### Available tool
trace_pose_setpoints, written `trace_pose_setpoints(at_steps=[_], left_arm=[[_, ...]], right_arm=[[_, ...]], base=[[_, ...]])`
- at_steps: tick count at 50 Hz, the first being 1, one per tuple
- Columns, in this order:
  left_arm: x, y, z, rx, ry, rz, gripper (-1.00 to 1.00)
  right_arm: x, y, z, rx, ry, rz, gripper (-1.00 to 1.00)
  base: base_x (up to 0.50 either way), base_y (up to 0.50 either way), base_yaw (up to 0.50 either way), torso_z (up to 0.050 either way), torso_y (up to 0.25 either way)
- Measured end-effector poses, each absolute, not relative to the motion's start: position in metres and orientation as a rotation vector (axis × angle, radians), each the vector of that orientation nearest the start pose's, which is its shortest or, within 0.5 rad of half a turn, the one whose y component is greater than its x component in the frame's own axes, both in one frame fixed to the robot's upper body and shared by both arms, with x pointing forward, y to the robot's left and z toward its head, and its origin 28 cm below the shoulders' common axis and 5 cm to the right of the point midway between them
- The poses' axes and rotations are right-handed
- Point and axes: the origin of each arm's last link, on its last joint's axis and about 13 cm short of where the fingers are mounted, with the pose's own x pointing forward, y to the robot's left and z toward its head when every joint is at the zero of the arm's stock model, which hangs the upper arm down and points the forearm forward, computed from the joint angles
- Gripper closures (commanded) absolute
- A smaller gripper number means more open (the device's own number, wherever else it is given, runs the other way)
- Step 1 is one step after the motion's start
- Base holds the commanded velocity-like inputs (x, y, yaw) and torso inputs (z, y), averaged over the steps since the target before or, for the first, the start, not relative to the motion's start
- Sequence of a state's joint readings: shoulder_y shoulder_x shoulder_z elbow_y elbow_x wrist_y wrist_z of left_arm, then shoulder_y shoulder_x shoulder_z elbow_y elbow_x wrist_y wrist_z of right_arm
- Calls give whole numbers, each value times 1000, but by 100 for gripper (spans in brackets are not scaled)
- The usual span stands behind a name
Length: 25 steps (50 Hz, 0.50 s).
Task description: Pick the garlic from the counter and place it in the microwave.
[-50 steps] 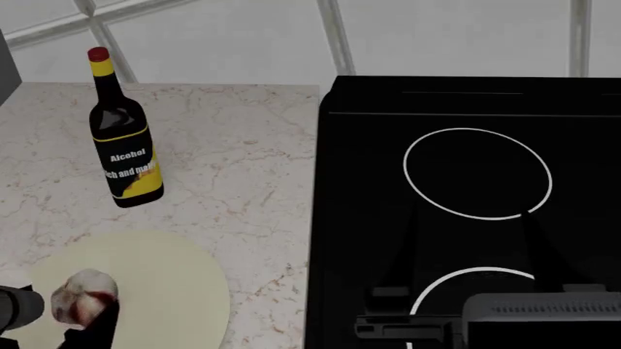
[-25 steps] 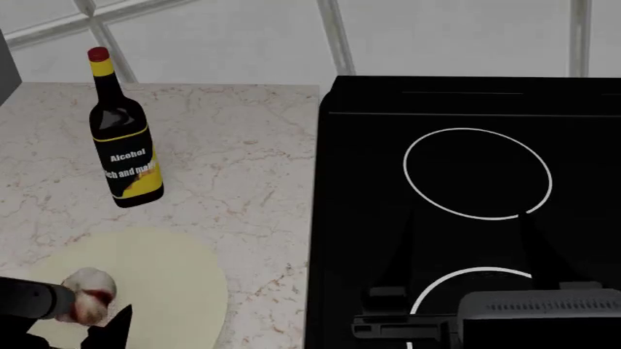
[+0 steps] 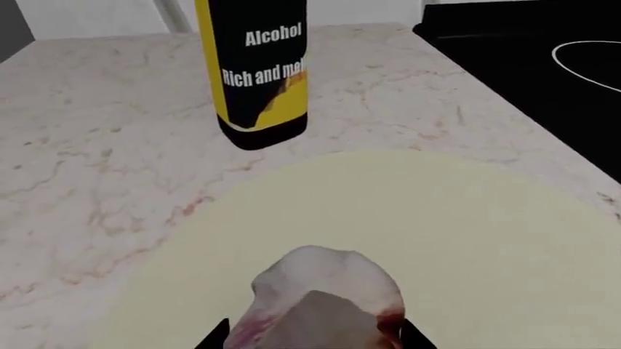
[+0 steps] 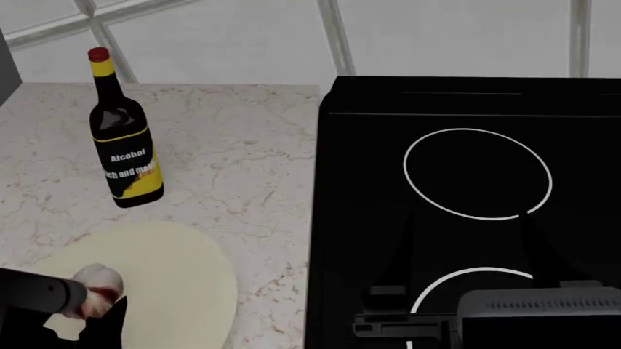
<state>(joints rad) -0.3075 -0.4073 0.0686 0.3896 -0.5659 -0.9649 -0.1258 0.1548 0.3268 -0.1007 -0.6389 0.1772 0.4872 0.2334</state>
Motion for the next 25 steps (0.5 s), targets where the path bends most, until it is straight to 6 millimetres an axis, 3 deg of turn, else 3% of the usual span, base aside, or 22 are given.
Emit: trace_pose_setpoints(at_steps=[25], left_arm=[[233, 253, 119, 54, 269, -195, 100]], right_arm=[[214, -123, 145, -154, -282, -23, -100]], base=[[0, 0, 0, 0, 0]])
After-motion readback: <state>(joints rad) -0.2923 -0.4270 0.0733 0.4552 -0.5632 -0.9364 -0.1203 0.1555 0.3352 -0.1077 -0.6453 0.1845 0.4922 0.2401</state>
